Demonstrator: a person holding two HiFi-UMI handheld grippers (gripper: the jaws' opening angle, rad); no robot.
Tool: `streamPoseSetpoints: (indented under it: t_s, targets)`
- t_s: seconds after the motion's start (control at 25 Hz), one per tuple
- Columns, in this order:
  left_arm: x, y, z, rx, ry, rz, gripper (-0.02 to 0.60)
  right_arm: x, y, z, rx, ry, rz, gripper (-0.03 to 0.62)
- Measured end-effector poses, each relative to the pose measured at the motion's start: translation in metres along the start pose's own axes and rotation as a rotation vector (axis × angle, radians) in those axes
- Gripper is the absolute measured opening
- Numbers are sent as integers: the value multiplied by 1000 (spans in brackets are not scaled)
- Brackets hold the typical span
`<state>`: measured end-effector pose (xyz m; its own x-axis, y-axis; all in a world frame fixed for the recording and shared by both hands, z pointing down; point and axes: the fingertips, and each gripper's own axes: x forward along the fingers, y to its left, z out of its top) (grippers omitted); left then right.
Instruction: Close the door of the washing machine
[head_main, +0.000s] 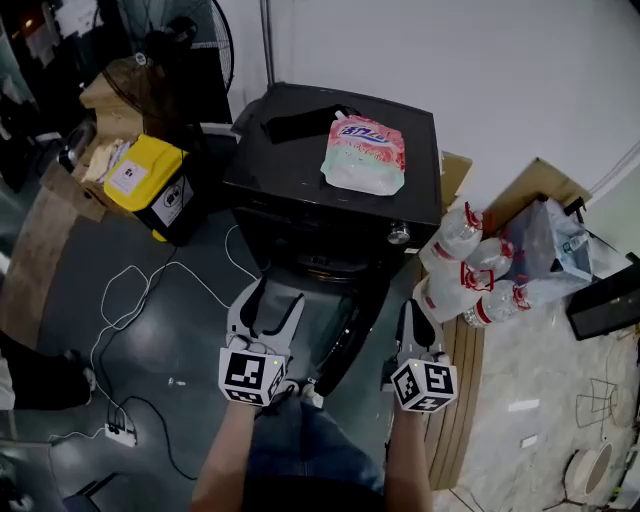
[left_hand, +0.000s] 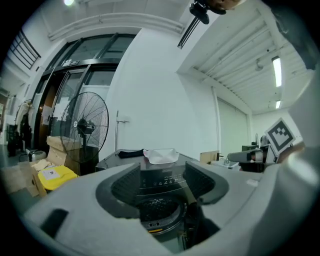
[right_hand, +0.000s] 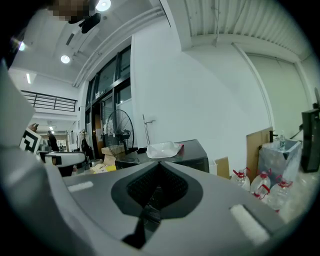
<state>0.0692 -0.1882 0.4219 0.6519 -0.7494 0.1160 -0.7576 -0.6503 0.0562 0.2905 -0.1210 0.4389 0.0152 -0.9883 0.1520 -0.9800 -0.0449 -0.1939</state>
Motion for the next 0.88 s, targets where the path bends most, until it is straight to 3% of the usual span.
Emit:
streamPoseSetpoints:
  t_s: [0.2, 0.44, 0.88]
  targets:
    - [12, -8, -17, 1, 47, -31, 273, 9, 0, -16, 10, 43, -1, 11]
    - [19, -31, -70, -38, 149, -98, 273, 5, -2, -54, 25, 120, -14, 11]
    - [26, -118, -181, -14, 348, -253, 275, 1, -18, -113, 64, 191, -28, 11]
